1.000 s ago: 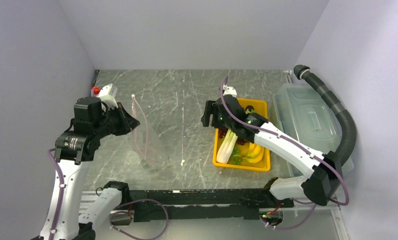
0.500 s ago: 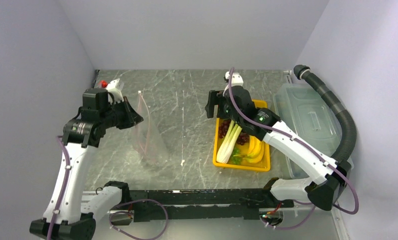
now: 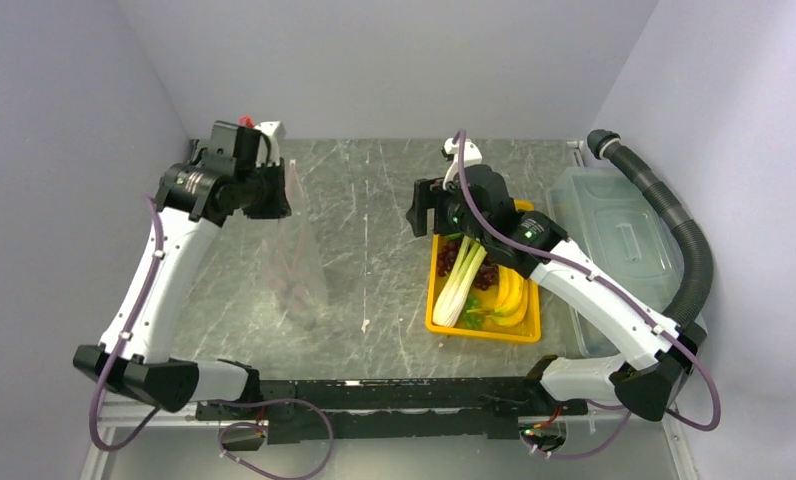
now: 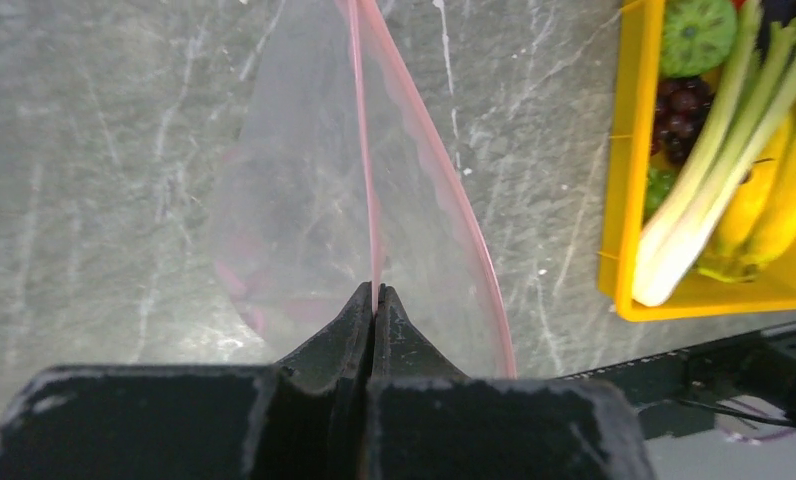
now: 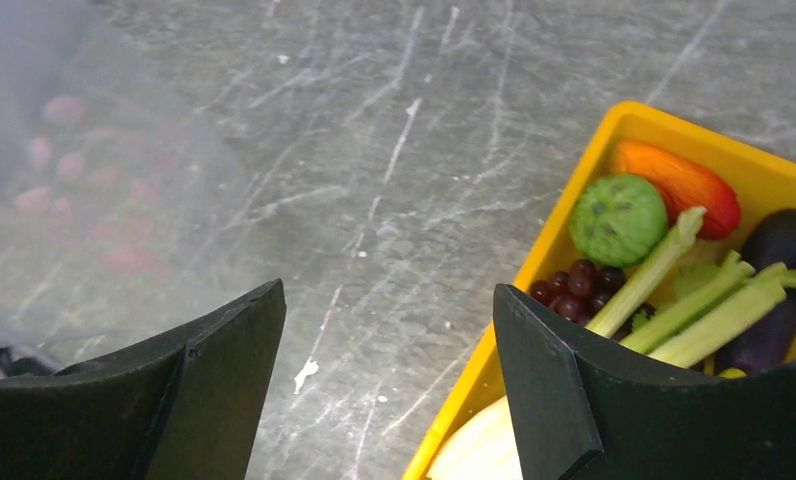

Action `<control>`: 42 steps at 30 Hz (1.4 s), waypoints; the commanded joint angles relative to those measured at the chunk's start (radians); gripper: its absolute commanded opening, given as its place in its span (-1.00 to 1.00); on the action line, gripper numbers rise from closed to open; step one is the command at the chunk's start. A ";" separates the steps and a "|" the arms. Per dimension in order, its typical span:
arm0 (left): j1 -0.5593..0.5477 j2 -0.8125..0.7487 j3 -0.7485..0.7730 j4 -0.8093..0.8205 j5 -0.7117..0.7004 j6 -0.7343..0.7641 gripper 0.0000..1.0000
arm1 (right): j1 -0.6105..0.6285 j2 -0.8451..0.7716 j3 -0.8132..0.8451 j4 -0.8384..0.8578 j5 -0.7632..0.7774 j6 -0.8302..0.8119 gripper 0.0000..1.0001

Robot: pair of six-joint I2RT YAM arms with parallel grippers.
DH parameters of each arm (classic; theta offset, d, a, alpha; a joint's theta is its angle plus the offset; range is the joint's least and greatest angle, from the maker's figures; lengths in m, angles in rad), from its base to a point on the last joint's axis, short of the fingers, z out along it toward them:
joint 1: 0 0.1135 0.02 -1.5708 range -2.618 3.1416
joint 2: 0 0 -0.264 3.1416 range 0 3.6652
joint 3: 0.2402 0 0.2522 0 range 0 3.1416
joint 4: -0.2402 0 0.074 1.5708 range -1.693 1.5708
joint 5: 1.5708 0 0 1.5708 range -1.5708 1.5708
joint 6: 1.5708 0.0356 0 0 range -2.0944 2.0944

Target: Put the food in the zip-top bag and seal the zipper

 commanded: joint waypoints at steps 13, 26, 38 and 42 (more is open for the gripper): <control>-0.379 0.279 0.130 -0.100 -0.419 -0.032 -1.00 | 0.001 -0.030 -0.030 0.145 -0.192 0.081 0.53; -0.482 0.294 0.055 0.089 -0.331 -0.163 -1.00 | 0.001 -0.141 -0.238 0.287 -0.236 0.296 0.49; -0.516 0.218 -0.069 0.181 -0.313 -0.242 -1.00 | 0.006 -0.083 -0.334 0.412 -0.306 0.423 0.32; -0.531 0.210 -0.079 0.175 -0.319 -0.249 -1.00 | 0.017 -0.034 -0.351 0.454 -0.329 0.446 0.26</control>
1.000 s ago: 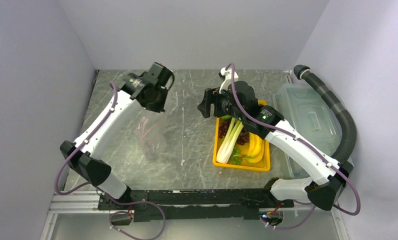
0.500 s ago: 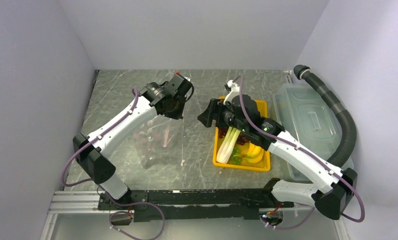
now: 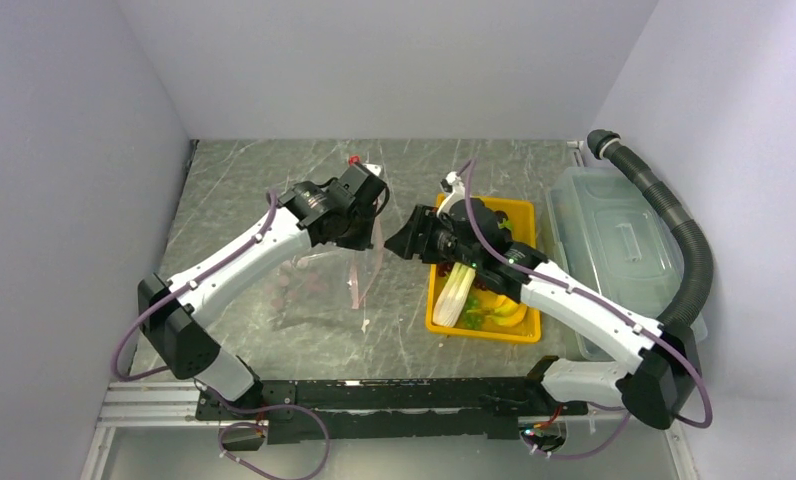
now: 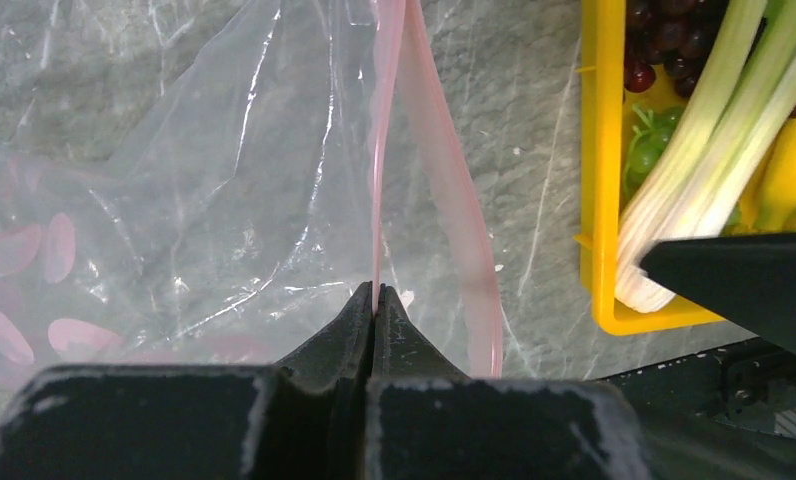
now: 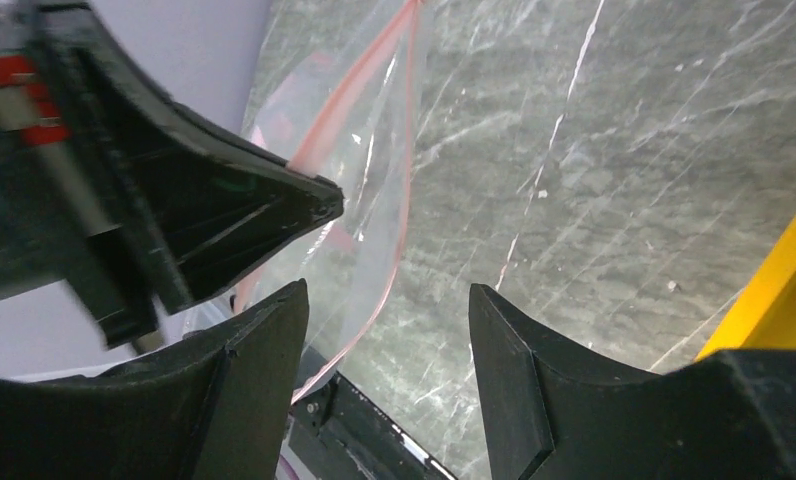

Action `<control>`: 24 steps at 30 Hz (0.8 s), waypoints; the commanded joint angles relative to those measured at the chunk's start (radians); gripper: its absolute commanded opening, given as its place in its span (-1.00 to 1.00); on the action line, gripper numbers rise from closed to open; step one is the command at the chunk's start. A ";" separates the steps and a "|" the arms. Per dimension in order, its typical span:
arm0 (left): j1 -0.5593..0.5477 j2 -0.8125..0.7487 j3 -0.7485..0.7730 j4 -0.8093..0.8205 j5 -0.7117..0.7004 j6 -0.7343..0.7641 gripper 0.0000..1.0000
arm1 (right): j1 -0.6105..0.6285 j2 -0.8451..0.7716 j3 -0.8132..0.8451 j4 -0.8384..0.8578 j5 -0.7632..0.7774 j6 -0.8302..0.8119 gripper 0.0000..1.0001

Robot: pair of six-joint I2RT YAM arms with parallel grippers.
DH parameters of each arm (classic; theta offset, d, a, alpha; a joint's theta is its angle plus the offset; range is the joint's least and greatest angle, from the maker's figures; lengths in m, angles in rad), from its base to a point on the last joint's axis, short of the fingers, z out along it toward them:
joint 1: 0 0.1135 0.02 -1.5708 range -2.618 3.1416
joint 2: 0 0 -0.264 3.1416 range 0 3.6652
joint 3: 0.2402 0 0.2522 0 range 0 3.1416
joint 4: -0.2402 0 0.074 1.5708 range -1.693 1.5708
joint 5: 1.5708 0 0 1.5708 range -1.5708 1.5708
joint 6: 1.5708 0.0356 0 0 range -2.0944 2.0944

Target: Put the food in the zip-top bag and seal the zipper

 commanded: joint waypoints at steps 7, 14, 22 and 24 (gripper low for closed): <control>-0.041 -0.058 -0.014 0.032 -0.008 -0.043 -1.00 | 0.033 0.112 -0.012 0.143 -0.052 0.069 0.25; -0.061 -0.076 -0.015 0.041 0.007 -0.056 -1.00 | 0.056 0.200 -0.011 0.188 -0.047 0.096 0.06; -0.080 -0.085 0.037 -0.043 -0.031 -0.057 -1.00 | 0.068 0.225 -0.024 0.178 0.039 0.091 -0.53; -0.084 -0.086 0.062 -0.078 -0.057 -0.053 -1.00 | 0.071 0.225 -0.027 0.160 0.063 0.084 -0.75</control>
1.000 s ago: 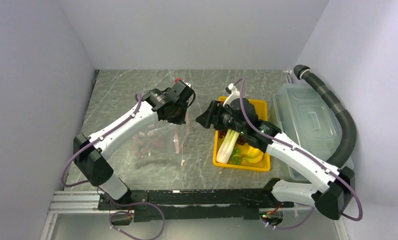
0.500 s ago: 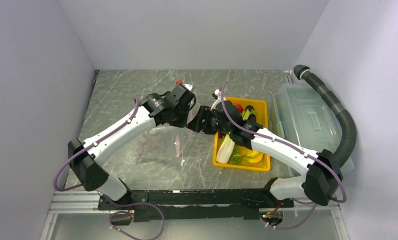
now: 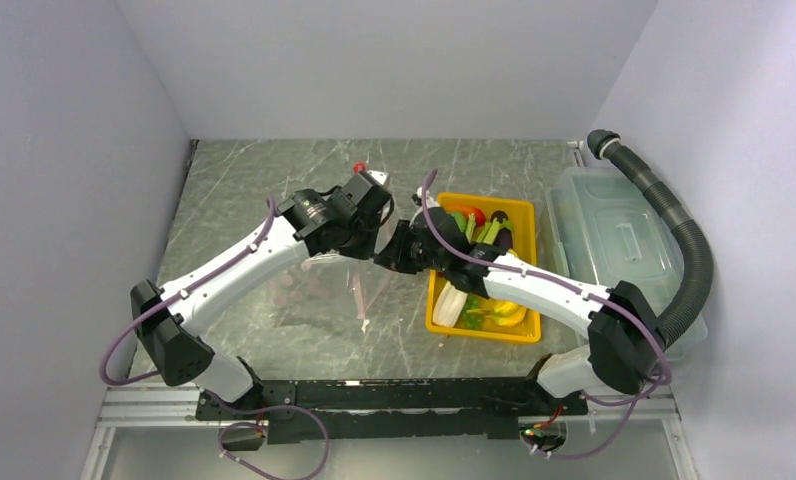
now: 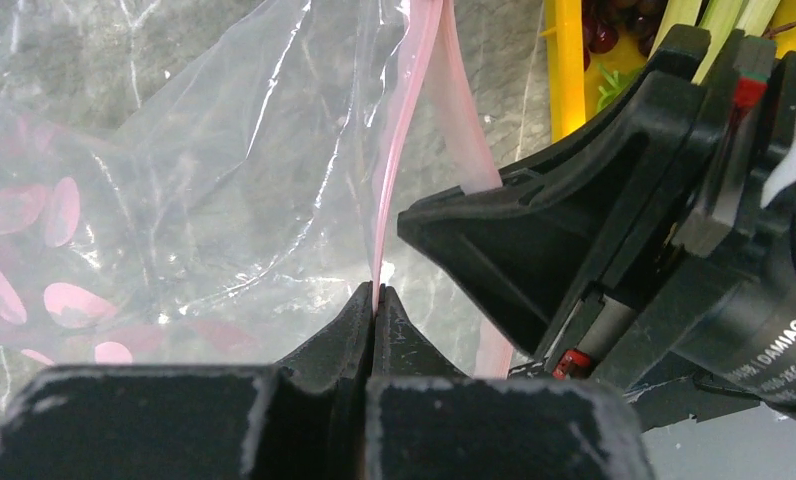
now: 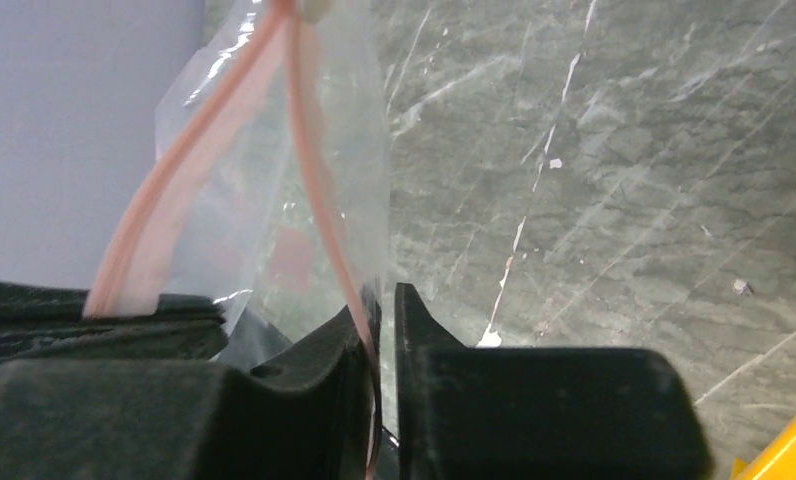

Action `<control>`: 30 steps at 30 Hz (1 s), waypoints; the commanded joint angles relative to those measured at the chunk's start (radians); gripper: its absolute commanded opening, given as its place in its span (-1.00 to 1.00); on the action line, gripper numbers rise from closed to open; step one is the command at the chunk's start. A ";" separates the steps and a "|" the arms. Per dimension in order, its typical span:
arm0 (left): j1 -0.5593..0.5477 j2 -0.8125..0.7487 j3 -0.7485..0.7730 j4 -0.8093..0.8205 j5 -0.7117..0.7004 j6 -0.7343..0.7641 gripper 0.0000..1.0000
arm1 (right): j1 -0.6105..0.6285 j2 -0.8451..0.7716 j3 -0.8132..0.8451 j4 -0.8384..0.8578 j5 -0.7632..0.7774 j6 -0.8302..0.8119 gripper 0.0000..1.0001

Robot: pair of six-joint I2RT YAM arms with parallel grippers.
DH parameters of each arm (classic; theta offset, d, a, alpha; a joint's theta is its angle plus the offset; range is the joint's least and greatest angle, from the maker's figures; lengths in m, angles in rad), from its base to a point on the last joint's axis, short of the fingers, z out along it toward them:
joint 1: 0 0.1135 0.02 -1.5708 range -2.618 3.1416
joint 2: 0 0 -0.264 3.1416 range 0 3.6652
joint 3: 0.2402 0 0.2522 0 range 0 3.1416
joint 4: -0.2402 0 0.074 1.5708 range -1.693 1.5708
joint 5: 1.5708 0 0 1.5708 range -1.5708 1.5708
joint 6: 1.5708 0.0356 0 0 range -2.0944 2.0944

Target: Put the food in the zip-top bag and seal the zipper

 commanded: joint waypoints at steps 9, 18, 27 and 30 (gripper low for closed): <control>-0.029 0.005 0.266 -0.278 -0.207 0.032 -1.00 | 0.049 -0.020 -0.006 -0.062 0.273 -0.028 -1.00; -0.136 0.155 0.468 -0.545 -0.436 0.013 -1.00 | 0.106 0.000 0.040 -0.137 0.429 -0.022 -1.00; -0.261 0.243 0.528 -0.652 -0.640 -0.066 -1.00 | 0.114 -0.012 0.024 -0.135 0.448 0.003 -1.00; -0.266 0.238 0.541 -0.652 -0.681 -0.062 -1.00 | 0.114 -0.031 0.007 -0.136 0.458 0.007 -1.00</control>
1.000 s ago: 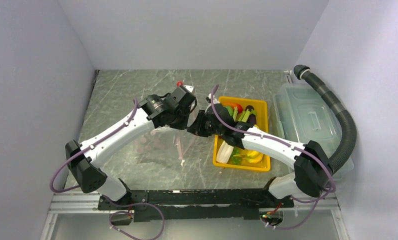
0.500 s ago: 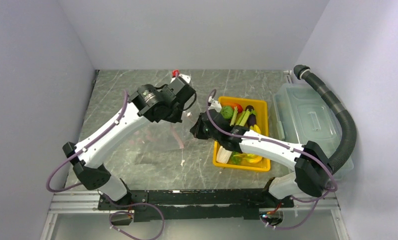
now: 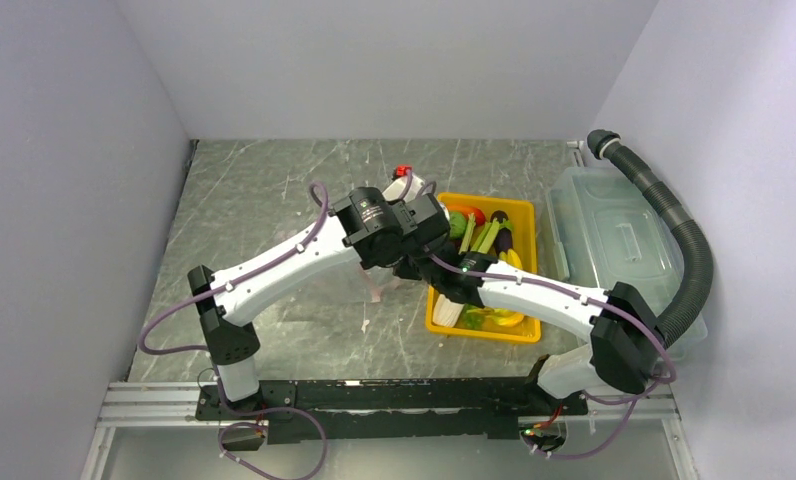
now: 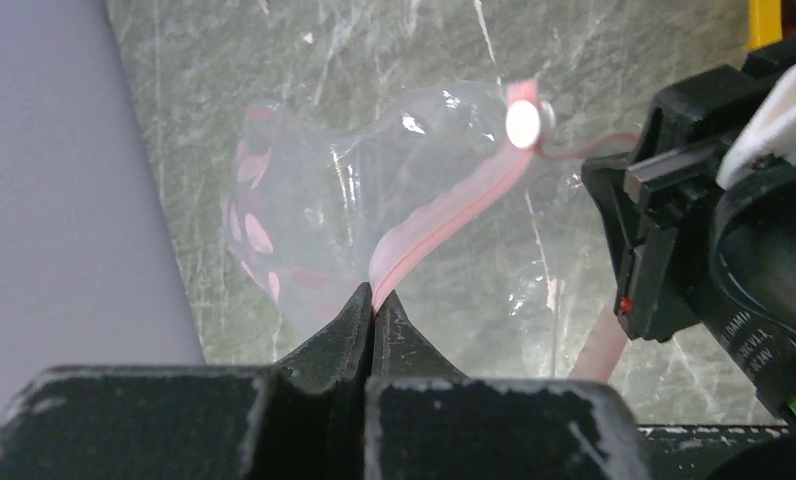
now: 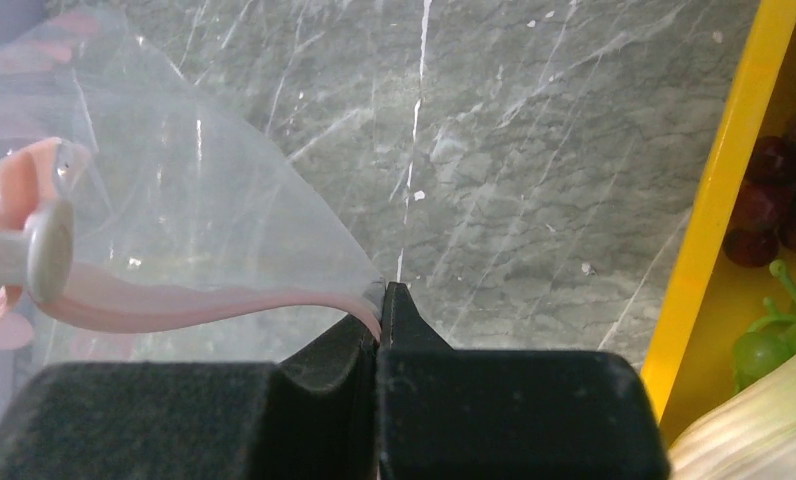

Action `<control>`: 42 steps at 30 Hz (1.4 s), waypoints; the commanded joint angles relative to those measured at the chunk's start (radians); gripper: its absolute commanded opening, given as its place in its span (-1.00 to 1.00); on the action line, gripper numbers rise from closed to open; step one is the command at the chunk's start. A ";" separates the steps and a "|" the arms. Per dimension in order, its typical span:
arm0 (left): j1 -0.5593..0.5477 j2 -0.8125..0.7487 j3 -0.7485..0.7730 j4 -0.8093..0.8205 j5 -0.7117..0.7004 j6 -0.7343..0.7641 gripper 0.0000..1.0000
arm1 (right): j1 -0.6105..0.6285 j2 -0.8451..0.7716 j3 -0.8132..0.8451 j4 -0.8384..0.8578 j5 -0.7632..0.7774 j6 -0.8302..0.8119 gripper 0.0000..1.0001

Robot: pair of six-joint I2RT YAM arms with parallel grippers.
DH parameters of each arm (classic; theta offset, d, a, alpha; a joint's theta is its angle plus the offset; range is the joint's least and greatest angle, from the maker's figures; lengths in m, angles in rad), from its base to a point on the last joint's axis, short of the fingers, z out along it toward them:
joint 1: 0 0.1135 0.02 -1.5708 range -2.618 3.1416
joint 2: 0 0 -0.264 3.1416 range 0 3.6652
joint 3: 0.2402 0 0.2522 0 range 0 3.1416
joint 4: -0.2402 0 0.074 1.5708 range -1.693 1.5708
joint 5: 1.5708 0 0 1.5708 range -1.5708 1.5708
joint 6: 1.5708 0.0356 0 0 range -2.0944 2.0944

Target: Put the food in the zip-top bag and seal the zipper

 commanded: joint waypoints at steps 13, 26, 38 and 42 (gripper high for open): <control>-0.030 -0.068 0.165 -0.132 -0.334 0.092 -1.00 | 0.005 -0.073 -0.019 -0.028 0.043 0.012 -1.00; -0.048 -0.221 -0.022 0.071 -0.366 0.172 -1.00 | 0.005 -0.054 0.000 0.000 -0.006 0.014 -0.77; -0.035 -0.264 -0.205 0.191 -0.278 0.151 -1.00 | 0.005 -0.119 -0.041 0.131 -0.105 -0.029 -0.22; -0.027 -0.271 -0.242 0.208 -0.259 0.139 -1.00 | 0.005 -0.133 -0.043 0.148 -0.125 -0.040 -0.13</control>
